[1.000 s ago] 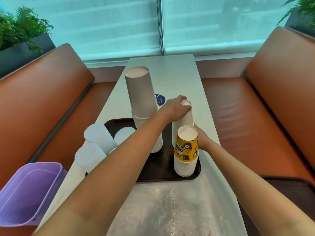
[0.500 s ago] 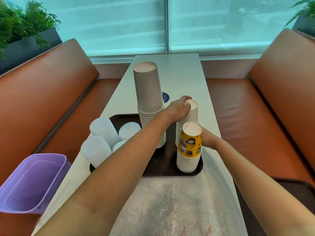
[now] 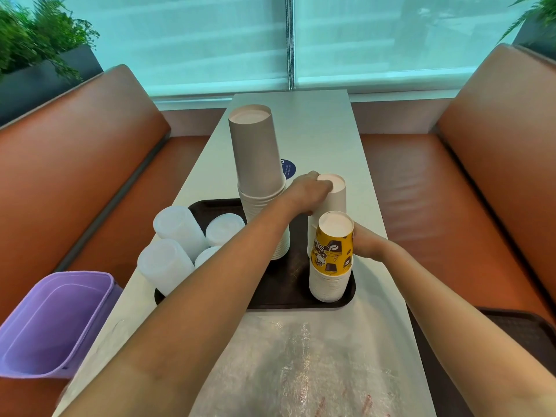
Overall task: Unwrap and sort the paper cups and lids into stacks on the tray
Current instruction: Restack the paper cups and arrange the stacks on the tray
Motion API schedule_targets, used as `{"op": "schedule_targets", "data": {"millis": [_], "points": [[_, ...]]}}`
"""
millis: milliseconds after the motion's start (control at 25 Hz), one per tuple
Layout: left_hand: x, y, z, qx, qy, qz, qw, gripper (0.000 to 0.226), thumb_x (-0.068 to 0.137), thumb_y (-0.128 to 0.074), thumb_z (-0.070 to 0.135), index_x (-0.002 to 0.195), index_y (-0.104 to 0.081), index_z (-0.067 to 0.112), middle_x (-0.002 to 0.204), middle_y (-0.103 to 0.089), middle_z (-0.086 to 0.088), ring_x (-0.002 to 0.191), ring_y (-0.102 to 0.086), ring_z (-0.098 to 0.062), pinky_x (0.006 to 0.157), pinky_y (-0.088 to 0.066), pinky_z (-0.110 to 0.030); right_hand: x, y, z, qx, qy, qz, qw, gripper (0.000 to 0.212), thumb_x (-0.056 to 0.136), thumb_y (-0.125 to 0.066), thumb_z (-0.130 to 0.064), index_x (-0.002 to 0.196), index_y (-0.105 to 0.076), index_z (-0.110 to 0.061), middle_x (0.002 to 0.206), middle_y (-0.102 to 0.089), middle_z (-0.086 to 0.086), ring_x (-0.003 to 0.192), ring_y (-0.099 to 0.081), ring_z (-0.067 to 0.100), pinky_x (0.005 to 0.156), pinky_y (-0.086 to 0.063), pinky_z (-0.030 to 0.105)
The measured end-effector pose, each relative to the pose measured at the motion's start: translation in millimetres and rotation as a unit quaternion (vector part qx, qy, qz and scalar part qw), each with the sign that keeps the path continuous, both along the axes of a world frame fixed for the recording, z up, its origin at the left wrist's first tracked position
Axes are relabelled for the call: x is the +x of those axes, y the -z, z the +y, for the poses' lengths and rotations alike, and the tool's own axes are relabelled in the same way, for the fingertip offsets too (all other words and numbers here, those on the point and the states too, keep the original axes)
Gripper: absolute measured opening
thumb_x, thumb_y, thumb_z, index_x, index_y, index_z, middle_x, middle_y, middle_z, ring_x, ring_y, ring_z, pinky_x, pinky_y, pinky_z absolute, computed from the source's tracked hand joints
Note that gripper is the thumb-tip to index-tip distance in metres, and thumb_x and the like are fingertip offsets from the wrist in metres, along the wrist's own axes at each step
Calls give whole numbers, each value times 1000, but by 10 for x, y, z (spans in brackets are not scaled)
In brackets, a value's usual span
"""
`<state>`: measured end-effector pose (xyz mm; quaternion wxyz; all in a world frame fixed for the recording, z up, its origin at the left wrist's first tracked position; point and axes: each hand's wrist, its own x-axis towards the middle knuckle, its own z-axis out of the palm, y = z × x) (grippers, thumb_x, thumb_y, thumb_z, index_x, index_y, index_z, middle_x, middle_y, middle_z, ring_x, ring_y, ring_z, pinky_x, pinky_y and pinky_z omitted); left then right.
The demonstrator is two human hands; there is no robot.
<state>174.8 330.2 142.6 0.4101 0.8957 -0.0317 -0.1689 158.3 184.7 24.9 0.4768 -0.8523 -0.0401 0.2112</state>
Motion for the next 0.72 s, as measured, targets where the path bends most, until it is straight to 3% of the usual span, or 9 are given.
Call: {"op": "schedule_targets", "data": {"millis": [400,720], "points": [[-65,-16,-17,-1,-3,9,1000,42,97,-36,23,136,-38,9,131,-46,-15,111,-48,-29,71,-46,-30,-20,24,-20,-10,0,13,1000,74,86,-66,-10,145,-25,-27,141,-45,9,130,-42,29,106,-37,45],[-117,29,-9,-26,-19,-10,999,44,97,-39,27,138,-37,12,135,-46,-14,115,-48,-28,81,-46,-33,-39,79,-3,-18,23,3,1000,69,88,-65,-12,146,-28,-25,141,-46,8,129,-45,30,105,-38,46]]}}
